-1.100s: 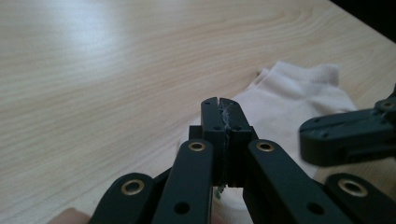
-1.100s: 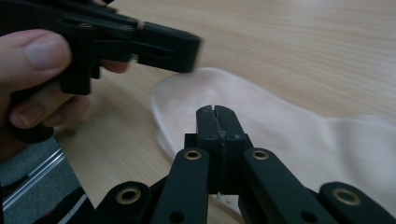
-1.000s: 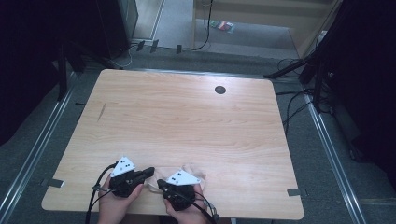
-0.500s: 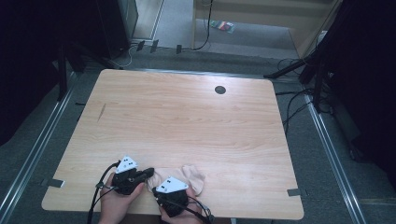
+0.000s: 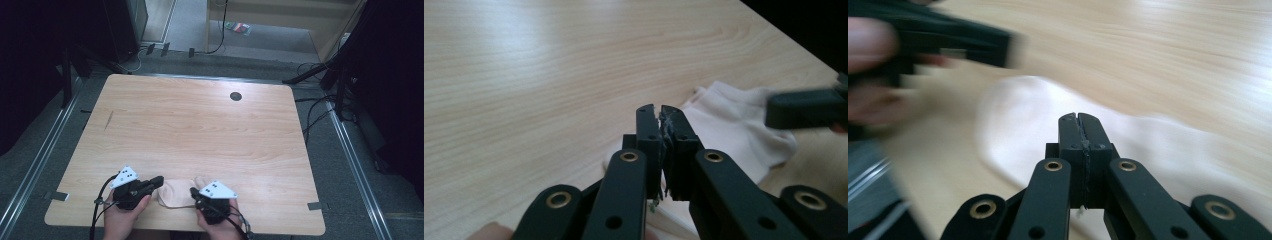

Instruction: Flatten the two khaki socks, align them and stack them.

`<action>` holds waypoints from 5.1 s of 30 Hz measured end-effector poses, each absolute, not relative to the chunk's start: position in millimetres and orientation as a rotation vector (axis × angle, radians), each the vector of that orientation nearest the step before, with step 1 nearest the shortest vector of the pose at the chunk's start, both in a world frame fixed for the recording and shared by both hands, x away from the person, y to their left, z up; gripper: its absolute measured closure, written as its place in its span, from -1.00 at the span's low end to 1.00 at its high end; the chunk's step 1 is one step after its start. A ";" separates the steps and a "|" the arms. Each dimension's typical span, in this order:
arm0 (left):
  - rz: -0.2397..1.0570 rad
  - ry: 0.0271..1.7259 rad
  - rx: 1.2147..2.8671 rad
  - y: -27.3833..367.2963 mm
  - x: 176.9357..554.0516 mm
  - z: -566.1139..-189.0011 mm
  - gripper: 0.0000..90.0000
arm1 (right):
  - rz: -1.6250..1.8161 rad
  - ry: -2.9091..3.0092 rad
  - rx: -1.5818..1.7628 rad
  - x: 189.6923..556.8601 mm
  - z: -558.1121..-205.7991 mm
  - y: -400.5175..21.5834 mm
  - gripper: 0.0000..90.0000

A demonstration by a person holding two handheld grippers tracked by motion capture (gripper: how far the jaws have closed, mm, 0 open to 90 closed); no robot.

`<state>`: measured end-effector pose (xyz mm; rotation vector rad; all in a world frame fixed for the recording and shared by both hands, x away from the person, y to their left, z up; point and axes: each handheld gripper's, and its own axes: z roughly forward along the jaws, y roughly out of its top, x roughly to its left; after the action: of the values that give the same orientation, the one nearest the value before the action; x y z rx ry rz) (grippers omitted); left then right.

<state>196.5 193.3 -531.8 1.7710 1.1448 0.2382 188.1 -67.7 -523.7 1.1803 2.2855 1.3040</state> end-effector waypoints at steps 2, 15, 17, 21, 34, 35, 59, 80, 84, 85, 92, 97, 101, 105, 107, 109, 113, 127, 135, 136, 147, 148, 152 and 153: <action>0.215 1.163 1.823 187.6 193.2 -535.8 1.00 | 1.234 2.254 1.259 195.1 -531.4 -81.7 1.00; 0.243 1.231 1.963 209.9 187.7 -550.6 1.00 | 1.118 2.271 1.380 207.7 -547.1 -99.0 1.00; 0.240 1.235 1.946 214.7 188.0 -550.5 1.00 | 1.115 2.273 1.385 207.7 -546.7 -100.2 1.00; 0.185 1.151 1.775 221.8 187.2 -537.0 0.93 | 1.186 2.250 1.372 205.6 -543.9 -101.8 0.93; 0.027 1.209 1.831 198.2 221.3 -544.7 0.73 | 1.387 2.418 1.041 172.2 -540.5 -15.6 0.45; 0.030 1.213 1.831 198.3 221.7 -545.2 0.73 | 1.387 2.418 1.041 172.2 -540.5 -15.6 0.45; -0.027 1.211 1.637 217.9 224.8 -537.3 0.51 | 1.474 2.389 1.020 177.6 -530.1 -42.2 0.61; 0.199 1.071 2.017 182.6 193.3 -548.1 0.77 | 1.194 2.293 1.390 209.0 -548.9 -113.0 0.98; 0.243 1.090 2.004 183.3 200.4 -549.0 0.78 | 1.194 2.264 1.399 216.5 -549.8 -112.9 1.00; 0.250 1.096 1.991 183.4 204.9 -549.7 0.78 | 1.192 2.259 1.404 217.6 -549.8 -112.4 1.00; 0.240 1.079 1.932 185.9 211.7 -550.1 0.49 | 1.236 2.190 1.393 227.5 -547.4 -108.5 0.78; 0.328 1.149 1.784 204.0 207.9 -539.7 0.32 | 1.238 2.078 1.445 229.0 -537.7 -119.1 0.42; 0.336 1.193 1.743 210.3 213.1 -539.6 0.29 | 1.230 2.121 1.511 232.5 -545.1 -128.0 0.40; 0.319 1.197 1.804 203.1 216.7 -547.8 0.61 | 1.251 2.142 1.508 233.1 -546.6 -125.6 0.64; 0.318 1.186 1.829 200.2 215.5 -548.2 0.86 | 1.241 2.158 1.480 231.8 -546.5 -122.8 0.86; 0.337 1.170 1.829 199.5 213.0 -545.3 1.00 | 1.221 2.167 1.447 228.7 -545.0 -120.8 0.96; 0.352 1.154 1.801 202.0 209.2 -539.4 1.00 | 1.246 2.134 1.401 225.3 -537.1 -119.9 0.98; 0.332 1.188 1.850 201.6 207.8 -549.3 0.97 | 1.245 2.129 1.388 234.1 -542.0 -117.2 0.97; 0.301 1.158 1.814 202.1 206.8 -547.8 0.36 | 1.275 2.089 1.390 235.8 -540.3 -122.1 0.09; 0.264 1.160 1.786 203.5 207.9 -547.8 0.18 | 1.282 2.083 1.393 235.5 -539.3 -123.6 -0.05; 0.300 1.156 1.685 236.7 200.0 -536.8 -0.75 | 1.343 2.082 1.359 232.5 -523.7 -150.4 -0.75; 0.306 1.151 1.678 243.3 198.9 -536.4 -0.80 | 1.341 2.076 1.360 233.1 -523.7 -153.6 -0.75; 0.340 1.186 1.656 259.8 197.1 -538.8 -0.81 | 1.320 2.041 1.380 235.1 -524.4 -172.7 -0.73; 0.345 1.201 1.649 265.6 196.5 -540.2 -0.81 | 1.317 2.033 1.378 235.2 -524.2 -177.0 -0.73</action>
<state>196.5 265.6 -540.2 1.6492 1.2014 0.3454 235.2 -177.0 -524.2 1.3783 2.0329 1.3166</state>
